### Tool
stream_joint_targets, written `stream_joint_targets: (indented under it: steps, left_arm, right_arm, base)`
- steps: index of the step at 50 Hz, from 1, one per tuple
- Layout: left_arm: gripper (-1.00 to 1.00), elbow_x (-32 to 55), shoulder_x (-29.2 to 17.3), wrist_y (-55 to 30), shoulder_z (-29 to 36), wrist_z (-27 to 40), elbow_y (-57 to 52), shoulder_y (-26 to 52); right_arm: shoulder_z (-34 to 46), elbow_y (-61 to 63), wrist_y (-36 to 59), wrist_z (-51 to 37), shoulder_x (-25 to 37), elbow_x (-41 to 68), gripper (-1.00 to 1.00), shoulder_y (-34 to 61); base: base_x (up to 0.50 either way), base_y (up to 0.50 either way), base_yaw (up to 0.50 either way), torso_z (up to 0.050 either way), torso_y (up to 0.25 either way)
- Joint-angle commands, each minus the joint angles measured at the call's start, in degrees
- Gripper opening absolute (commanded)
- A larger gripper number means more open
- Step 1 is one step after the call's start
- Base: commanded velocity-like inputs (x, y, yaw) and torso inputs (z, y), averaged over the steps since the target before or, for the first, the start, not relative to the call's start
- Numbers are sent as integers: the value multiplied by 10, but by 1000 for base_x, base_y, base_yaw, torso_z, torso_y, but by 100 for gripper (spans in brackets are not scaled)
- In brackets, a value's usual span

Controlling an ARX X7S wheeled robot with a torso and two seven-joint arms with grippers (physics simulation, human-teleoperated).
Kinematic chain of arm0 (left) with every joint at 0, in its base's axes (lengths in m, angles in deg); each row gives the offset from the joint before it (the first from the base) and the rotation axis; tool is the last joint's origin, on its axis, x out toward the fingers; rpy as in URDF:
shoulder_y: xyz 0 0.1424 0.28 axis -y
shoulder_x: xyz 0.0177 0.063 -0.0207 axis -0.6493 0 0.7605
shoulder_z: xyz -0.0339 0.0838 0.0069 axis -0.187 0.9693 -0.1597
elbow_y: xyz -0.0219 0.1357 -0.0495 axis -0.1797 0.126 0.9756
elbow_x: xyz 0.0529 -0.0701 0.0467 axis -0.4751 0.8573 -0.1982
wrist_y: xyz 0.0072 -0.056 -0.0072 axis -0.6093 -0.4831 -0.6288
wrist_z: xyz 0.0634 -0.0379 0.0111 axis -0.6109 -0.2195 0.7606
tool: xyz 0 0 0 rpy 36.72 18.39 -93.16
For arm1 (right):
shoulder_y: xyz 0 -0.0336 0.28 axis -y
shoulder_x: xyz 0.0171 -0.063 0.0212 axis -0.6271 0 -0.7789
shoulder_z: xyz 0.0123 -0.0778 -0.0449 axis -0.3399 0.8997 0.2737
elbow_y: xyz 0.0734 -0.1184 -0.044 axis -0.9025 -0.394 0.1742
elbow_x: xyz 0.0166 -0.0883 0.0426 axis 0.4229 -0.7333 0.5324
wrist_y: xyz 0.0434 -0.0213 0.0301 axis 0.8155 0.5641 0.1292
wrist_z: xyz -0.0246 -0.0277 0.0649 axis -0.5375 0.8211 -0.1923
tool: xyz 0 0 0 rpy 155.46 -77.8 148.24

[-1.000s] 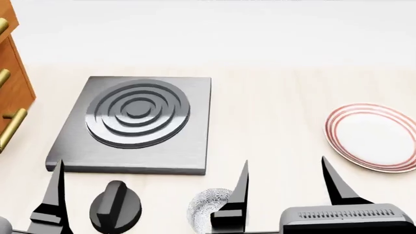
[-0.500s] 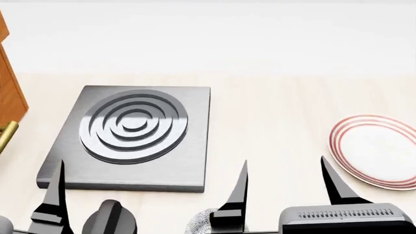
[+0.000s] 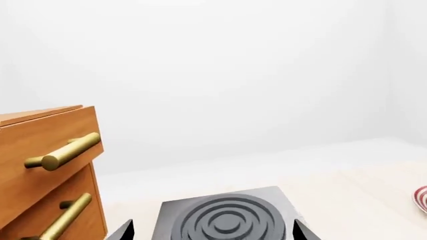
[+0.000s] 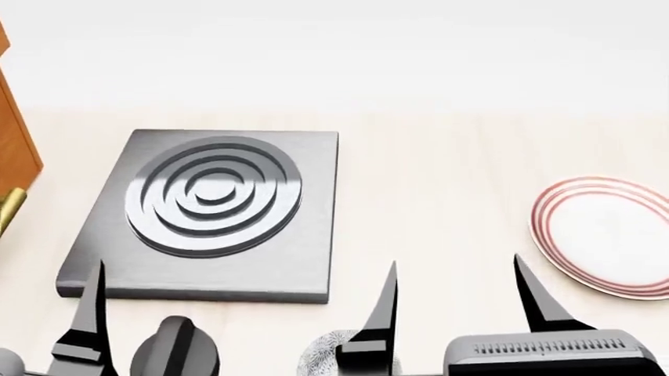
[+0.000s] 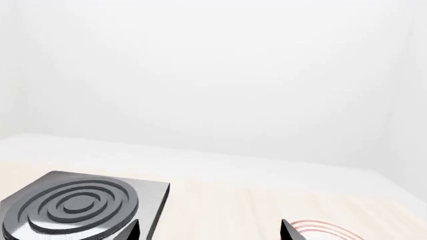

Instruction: Pick the akita bowl next to the ramekin and place it on the plate.

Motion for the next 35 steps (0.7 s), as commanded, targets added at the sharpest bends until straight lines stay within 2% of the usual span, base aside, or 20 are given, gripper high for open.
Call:
stream_joint_targets:
  steps: [1, 35]
  left_arm:
    - [100, 3, -4, 0, 4, 3, 2, 0]
    - [100, 12, -12, -1, 9, 12, 3, 4]
  right_arm:
    - [2, -3, -8, -3, 4, 1, 100, -5]
    - [6, -3, -3, -15, 10, 13, 100, 1]
  base:
    - [0, 0, 0, 0, -100]
    - [0, 0, 0, 0, -99]
